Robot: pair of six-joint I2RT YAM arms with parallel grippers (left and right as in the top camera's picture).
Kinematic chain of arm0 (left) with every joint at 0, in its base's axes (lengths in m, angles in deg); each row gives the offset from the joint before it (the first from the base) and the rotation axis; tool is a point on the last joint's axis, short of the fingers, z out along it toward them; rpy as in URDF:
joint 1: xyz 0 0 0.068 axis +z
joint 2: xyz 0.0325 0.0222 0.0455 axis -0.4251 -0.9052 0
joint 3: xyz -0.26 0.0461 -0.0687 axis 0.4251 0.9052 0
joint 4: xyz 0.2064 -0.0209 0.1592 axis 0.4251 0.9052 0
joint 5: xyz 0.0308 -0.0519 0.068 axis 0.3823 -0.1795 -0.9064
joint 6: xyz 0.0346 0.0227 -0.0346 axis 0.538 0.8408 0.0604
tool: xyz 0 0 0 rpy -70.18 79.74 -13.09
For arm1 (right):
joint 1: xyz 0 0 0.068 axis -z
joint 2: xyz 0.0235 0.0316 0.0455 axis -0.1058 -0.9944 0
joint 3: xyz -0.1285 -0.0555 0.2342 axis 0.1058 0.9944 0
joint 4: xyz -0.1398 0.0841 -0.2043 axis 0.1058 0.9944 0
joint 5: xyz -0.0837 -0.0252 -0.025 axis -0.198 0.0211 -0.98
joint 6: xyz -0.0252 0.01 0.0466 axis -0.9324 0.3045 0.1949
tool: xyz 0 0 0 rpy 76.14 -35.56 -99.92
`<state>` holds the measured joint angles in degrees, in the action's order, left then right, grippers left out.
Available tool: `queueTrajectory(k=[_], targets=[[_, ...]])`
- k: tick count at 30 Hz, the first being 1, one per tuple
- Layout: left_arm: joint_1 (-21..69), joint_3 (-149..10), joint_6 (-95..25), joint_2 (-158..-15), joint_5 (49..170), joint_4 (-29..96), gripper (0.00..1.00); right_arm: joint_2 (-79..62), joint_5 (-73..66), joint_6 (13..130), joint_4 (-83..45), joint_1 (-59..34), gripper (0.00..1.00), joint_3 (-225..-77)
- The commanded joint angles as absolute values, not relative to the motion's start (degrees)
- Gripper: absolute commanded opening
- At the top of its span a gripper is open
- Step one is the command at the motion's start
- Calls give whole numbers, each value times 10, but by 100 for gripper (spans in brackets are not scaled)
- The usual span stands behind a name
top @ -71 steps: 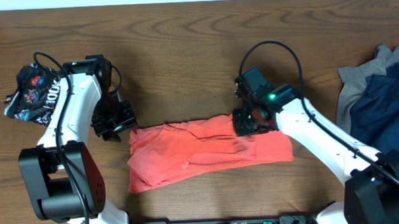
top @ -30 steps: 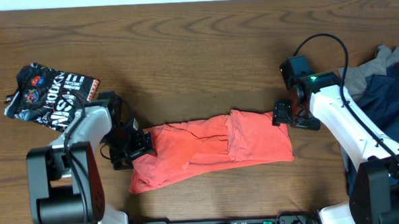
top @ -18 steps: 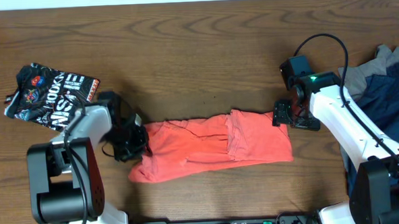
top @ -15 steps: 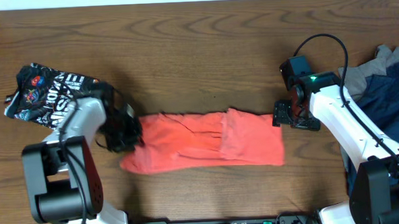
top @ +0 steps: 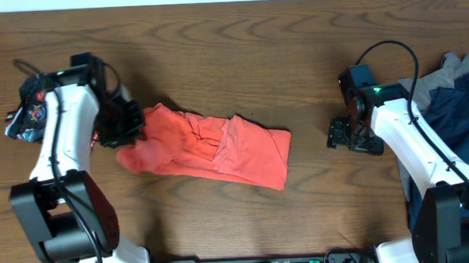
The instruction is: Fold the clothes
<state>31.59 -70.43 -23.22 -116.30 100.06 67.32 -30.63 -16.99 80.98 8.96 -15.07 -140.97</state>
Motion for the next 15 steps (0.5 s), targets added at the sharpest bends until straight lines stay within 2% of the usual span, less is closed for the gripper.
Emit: queueTrajectory(k=[1, 9, 15], targets=[[243, -719, -252, -1161, 1026, 678, 7, -312, -180, 801, 96, -139, 74, -1419], [48, -719, -313, -1161, 1019, 606, 8, -312, -180, 798, 106, -136, 75, -1419], [-48, -719, -336, -1165, 1016, 551, 10, -312, -180, 793, 107, -136, 75, -1419]])
